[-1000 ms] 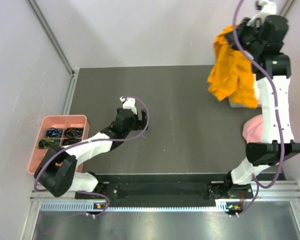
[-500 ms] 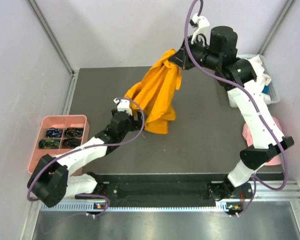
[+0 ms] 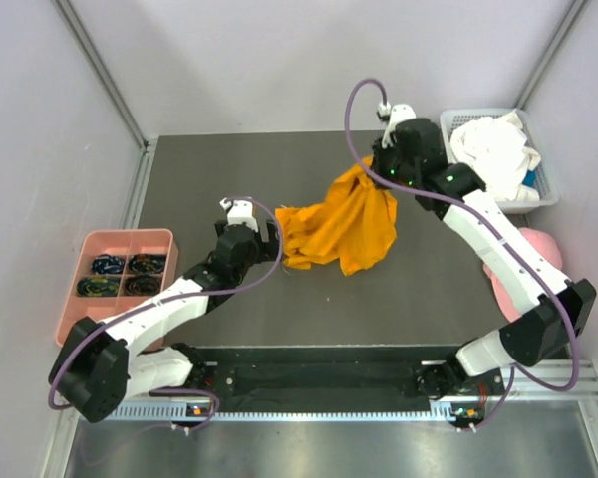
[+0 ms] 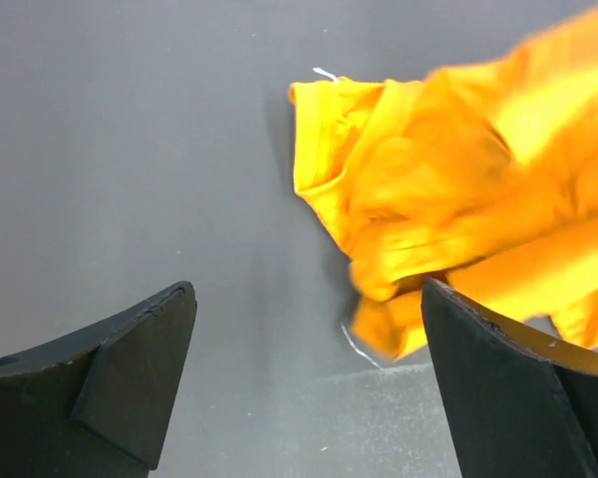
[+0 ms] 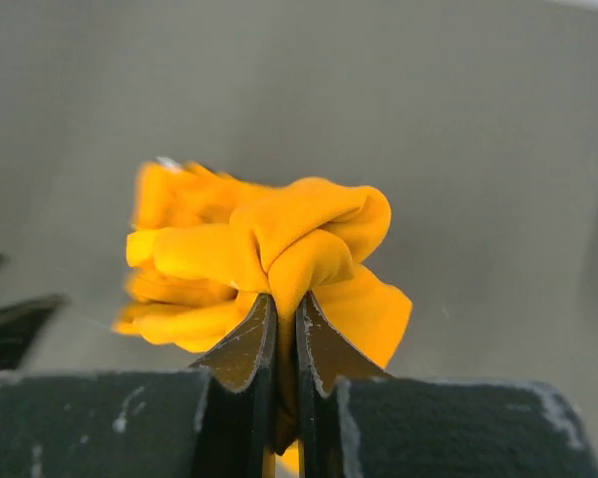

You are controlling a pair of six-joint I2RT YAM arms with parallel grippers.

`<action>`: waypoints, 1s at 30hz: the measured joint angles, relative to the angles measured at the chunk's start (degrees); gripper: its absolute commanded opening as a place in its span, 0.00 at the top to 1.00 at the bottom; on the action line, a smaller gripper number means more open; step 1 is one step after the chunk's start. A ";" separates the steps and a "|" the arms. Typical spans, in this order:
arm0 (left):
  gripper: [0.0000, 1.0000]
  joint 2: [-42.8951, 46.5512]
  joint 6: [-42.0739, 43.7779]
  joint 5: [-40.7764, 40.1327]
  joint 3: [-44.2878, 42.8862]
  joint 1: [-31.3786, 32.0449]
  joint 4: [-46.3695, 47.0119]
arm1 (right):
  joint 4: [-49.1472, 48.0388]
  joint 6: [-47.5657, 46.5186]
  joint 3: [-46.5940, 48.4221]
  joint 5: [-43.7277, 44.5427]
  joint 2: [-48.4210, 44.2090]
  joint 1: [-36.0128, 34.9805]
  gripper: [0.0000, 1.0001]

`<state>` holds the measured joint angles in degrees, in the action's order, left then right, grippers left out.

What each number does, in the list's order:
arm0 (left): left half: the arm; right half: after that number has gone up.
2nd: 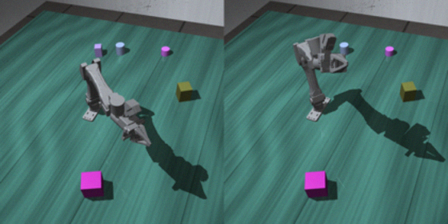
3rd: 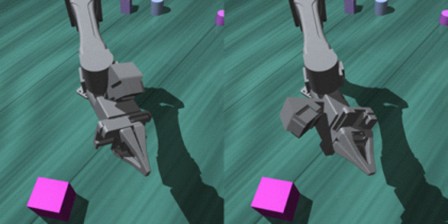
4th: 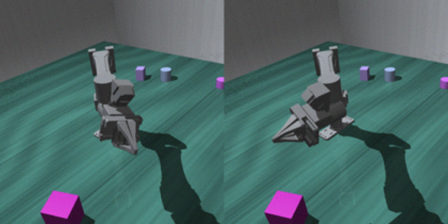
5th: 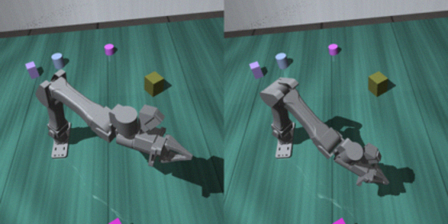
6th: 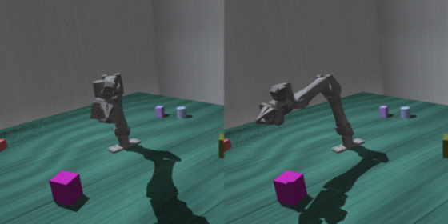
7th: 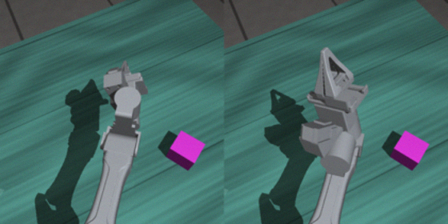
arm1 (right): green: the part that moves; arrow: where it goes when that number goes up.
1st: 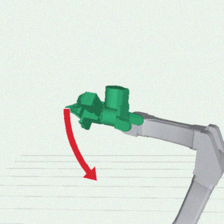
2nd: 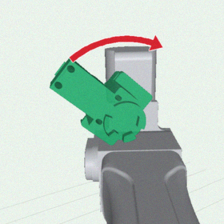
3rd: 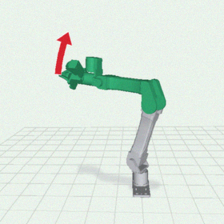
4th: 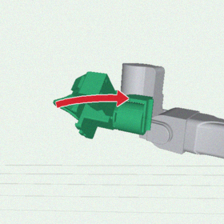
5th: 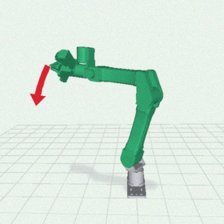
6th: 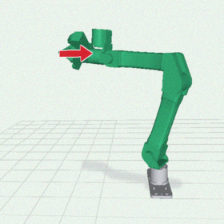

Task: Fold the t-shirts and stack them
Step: Move the tshirt to the center of the board

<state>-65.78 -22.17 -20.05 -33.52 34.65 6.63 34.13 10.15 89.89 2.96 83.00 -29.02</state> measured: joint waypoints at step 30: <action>0.03 -23.17 3.06 4.35 -12.46 0.00 1.14 | -0.68 4.66 -21.86 16.59 -7.74 1.44 1.00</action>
<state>-88.95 -19.11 -15.70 -45.98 34.65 7.77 33.45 14.81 68.03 19.55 75.26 -27.57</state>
